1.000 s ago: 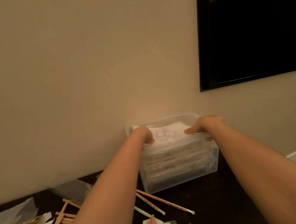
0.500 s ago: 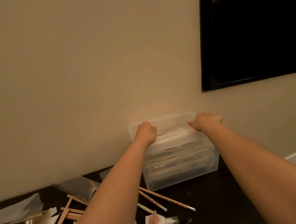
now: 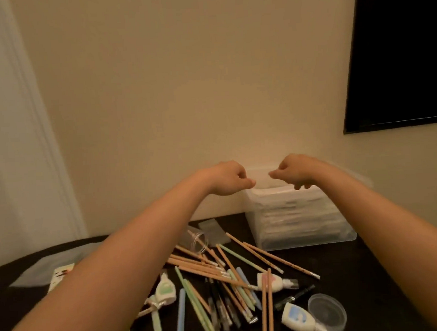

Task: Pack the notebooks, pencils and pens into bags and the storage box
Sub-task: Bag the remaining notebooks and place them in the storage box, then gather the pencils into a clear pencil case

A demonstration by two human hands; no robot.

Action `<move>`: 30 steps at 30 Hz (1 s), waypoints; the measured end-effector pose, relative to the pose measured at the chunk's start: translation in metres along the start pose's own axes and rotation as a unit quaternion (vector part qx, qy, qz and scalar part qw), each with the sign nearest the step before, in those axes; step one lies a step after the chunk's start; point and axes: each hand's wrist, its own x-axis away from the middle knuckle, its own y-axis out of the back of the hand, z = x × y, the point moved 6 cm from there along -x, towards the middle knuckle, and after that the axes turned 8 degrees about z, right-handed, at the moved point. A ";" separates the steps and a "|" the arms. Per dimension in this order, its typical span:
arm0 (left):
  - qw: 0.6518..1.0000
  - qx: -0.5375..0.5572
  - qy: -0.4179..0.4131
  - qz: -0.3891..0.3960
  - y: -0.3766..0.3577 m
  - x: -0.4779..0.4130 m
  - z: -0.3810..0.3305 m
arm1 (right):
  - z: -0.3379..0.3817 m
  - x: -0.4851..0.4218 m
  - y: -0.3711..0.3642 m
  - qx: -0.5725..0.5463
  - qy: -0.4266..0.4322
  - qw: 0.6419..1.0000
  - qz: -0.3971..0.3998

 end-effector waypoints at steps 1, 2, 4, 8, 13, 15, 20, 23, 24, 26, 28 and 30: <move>1.000 -0.009 0.008 0.011 -0.001 0.013 0.005 | 0.014 0.008 -0.006 -0.004 0.018 1.000 0.015; 0.999 -0.016 0.017 0.025 -0.002 0.027 0.010 | 0.028 0.018 -0.012 -0.005 0.035 0.999 0.029; 0.998 -0.024 0.031 0.055 -0.006 0.053 0.022 | 0.052 0.035 -0.026 -0.003 0.063 0.996 0.056; 0.993 -0.037 0.057 0.096 -0.017 0.106 0.048 | 0.096 0.070 -0.055 0.002 0.108 0.989 0.104; 0.990 -0.010 0.085 0.112 -0.045 0.174 0.084 | 0.137 0.124 -0.106 0.015 0.182 0.973 0.139; 0.989 0.002 0.095 0.117 -0.060 0.199 0.099 | 0.147 0.140 -0.132 0.022 0.196 0.967 0.159; 0.987 0.042 0.110 0.110 -0.096 0.239 0.135 | 0.160 0.154 -0.184 0.051 0.201 0.965 0.162; 0.986 0.072 0.121 0.087 -0.115 0.246 0.152 | 0.156 0.150 -0.207 0.052 0.186 0.970 0.146; 0.986 0.082 0.125 0.078 -0.121 0.245 0.155 | 0.154 0.148 -0.212 0.053 0.178 0.973 0.138; 0.985 0.105 0.127 0.059 -0.130 0.243 0.158 | 0.149 0.146 -0.221 0.054 0.158 0.978 0.122; 0.983 0.130 0.122 0.046 -0.140 0.238 0.156 | 0.144 0.144 -0.226 0.046 0.140 0.984 0.099; 0.982 0.145 0.112 0.039 -0.146 0.232 0.150 | 0.139 0.146 -0.225 0.043 0.132 0.988 0.069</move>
